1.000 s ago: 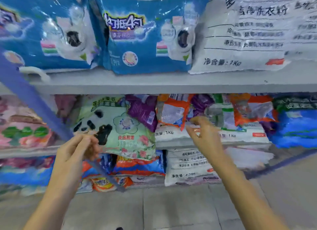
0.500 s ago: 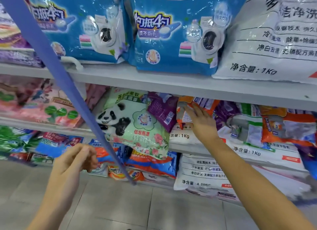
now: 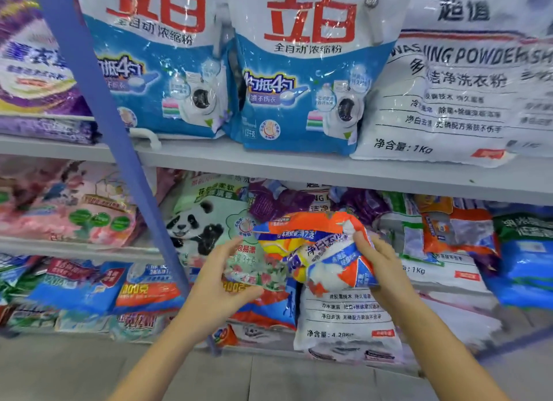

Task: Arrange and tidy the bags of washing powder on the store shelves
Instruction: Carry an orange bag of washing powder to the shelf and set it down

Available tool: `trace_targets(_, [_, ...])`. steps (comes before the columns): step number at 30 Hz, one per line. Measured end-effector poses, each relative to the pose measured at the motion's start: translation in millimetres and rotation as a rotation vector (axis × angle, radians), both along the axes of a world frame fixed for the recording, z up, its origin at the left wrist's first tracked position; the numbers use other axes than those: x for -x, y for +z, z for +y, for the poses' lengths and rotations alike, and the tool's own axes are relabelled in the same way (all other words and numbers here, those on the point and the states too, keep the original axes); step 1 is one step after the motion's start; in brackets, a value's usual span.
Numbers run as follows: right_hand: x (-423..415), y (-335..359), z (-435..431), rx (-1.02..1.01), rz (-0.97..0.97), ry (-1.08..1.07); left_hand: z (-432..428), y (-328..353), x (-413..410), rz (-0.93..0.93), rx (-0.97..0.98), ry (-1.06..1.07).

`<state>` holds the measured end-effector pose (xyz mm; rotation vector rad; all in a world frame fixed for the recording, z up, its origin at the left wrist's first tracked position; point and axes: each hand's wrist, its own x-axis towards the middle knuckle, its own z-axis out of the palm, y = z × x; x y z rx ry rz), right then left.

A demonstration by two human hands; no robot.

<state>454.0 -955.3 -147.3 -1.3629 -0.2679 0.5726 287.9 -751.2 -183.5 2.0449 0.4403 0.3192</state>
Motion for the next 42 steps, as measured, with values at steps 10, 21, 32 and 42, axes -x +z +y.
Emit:
trace_targets(10, [21,26,-10,-0.125,0.272,0.2,-8,60,-30,-0.082,-0.217,-0.199])
trace_targets(21, [0,41,7,0.083,-0.365,0.387,13,124,-40,0.088,-0.533,-0.234])
trace_targets(32, [25,104,63,-0.06,-0.517,0.086,44,155,-27,-0.074,-1.121,-0.068])
trace_targets(42, [40,150,117,-0.366,-0.333,0.087,61,129,38,-0.825,-0.159,0.314])
